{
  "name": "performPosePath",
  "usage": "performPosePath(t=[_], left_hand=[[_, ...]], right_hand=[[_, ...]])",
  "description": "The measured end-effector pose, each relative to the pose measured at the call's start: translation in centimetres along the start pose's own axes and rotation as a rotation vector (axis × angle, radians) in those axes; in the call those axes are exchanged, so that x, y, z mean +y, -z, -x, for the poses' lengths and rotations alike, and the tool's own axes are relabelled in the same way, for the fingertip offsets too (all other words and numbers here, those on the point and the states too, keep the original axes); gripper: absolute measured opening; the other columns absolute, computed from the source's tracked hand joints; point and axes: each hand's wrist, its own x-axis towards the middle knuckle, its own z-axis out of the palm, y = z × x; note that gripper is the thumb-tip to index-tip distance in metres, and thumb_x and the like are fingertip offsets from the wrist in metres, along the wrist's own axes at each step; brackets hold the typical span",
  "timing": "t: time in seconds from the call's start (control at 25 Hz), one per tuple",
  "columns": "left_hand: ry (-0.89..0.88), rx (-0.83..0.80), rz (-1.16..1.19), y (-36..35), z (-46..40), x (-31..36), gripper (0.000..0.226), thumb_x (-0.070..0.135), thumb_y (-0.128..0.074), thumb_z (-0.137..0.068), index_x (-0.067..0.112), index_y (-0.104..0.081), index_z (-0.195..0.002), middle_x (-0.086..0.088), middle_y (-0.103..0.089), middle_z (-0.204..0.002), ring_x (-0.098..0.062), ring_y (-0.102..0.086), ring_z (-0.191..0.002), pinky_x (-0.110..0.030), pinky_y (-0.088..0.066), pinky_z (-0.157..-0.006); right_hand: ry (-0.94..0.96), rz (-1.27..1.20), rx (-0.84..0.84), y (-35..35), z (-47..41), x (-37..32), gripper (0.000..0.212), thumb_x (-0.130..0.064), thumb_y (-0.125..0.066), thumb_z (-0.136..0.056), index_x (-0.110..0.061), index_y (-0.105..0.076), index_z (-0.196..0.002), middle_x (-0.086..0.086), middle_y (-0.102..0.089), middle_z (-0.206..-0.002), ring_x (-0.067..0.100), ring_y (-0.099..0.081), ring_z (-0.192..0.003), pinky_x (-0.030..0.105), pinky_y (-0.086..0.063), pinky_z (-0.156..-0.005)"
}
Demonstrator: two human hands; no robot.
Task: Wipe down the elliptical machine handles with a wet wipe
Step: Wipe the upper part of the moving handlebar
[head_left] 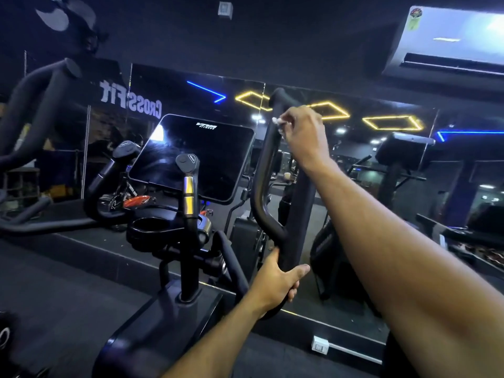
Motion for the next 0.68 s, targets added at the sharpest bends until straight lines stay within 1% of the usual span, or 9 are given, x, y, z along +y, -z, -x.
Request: performPosePath(t=[0.08, 0.2, 0.32, 0.4, 0.48, 0.56, 0.6, 0.64, 0.68], left_hand=[[-0.011, -0.008, -0.002, 0.0, 0.0, 0.0, 0.024, 0.022, -0.073, -0.096, 0.02, -0.054, -0.111, -0.003, -0.052, -0.066, -0.015, -0.044, -0.049, -0.029, -0.041, -0.047], [-0.015, -0.017, -0.006, 0.1, -0.1, 0.0, 0.025, 0.023, -0.073, -0.096, 0.02, -0.054, -0.113, -0.003, -0.052, -0.065, -0.016, -0.045, -0.048, -0.028, -0.041, -0.047], [-0.007, -0.008, 0.0, -0.1, -0.2, 0.0, 0.026, 0.02, -0.071, -0.096, 0.021, -0.055, -0.117, -0.003, -0.053, -0.065, -0.016, -0.045, -0.049, -0.029, -0.041, -0.047], [-0.01, 0.01, -0.002, -0.1, -0.3, -0.1, 0.026, 0.016, -0.068, -0.095, 0.022, -0.055, -0.117, -0.004, -0.054, -0.064, -0.017, -0.045, -0.049, -0.031, -0.039, -0.047], [-0.012, 0.023, -0.01, -0.1, -0.4, -0.2, 0.026, 0.013, -0.067, -0.096, 0.022, -0.055, -0.117, -0.004, -0.055, -0.064, -0.017, -0.046, -0.05, -0.031, -0.039, -0.047], [-0.011, 0.015, -0.017, -0.1, -0.2, -0.2, 0.027, 0.017, -0.069, -0.095, 0.021, -0.054, -0.117, -0.004, -0.054, -0.064, -0.017, -0.046, -0.049, -0.03, -0.04, -0.047], [-0.012, 0.011, -0.015, -0.1, -0.1, -0.2, 0.027, 0.02, -0.071, -0.095, 0.02, -0.054, -0.116, -0.003, -0.053, -0.063, -0.017, -0.045, -0.048, -0.03, -0.039, -0.046], [-0.013, 0.009, -0.01, -0.1, -0.1, -0.1, 0.028, 0.021, -0.072, -0.095, 0.02, -0.054, -0.116, -0.002, -0.053, -0.063, -0.016, -0.044, -0.047, -0.029, -0.039, -0.046], [-0.009, 0.004, -0.005, -0.1, -0.1, -0.1, 0.029, 0.022, -0.072, -0.095, 0.021, -0.054, -0.117, -0.002, -0.052, -0.064, -0.016, -0.044, -0.047, -0.029, -0.04, -0.046]], right_hand=[[-0.014, -0.002, -0.014, -1.7, 0.7, -0.1, 0.016, -0.006, -0.057, -0.098, -0.007, -0.073, -0.1, 0.008, -0.064, -0.108, 0.019, -0.063, -0.088, 0.033, -0.056, -0.08], [-0.031, -0.06, -0.013, -2.9, 3.4, 0.1, 0.013, -0.005, -0.058, -0.098, -0.005, -0.071, -0.098, 0.009, -0.062, -0.104, 0.018, -0.062, -0.086, 0.038, -0.057, -0.079], [-0.016, -0.076, -0.054, -3.4, 7.9, -0.3, 0.014, -0.009, -0.056, -0.1, -0.003, -0.067, -0.094, 0.011, -0.06, -0.098, 0.026, -0.062, -0.081, 0.045, -0.057, -0.074], [0.015, -0.065, -0.116, -3.5, 11.8, -1.0, 0.015, -0.012, -0.054, -0.101, -0.004, -0.064, -0.092, 0.011, -0.058, -0.095, 0.029, -0.062, -0.078, 0.048, -0.055, -0.07], [0.033, -0.041, -0.258, -2.9, 14.2, -1.3, 0.012, -0.01, -0.053, -0.099, -0.006, -0.064, -0.095, 0.01, -0.061, -0.097, 0.031, -0.062, -0.084, 0.048, -0.054, -0.074], [0.065, 0.011, -0.464, -1.4, 13.4, -0.6, 0.012, -0.008, -0.058, -0.093, -0.012, -0.069, -0.097, 0.007, -0.068, -0.1, 0.029, -0.064, -0.092, 0.046, -0.054, -0.086], [0.078, 0.023, -0.528, -0.7, 11.9, -0.1, 0.013, -0.008, -0.063, -0.091, -0.015, -0.072, -0.094, 0.004, -0.071, -0.097, 0.025, -0.066, -0.091, 0.045, -0.053, -0.091], [0.096, 0.027, -0.524, 0.0, 10.0, 0.3, 0.011, -0.01, -0.067, -0.089, -0.017, -0.074, -0.091, 0.0, -0.072, -0.092, 0.02, -0.066, -0.087, 0.043, -0.054, -0.093], [0.108, 0.035, -0.45, 0.4, 7.8, 0.6, 0.008, -0.011, -0.069, -0.09, -0.017, -0.075, -0.091, -0.001, -0.071, -0.091, 0.018, -0.065, -0.085, 0.04, -0.054, -0.093]])
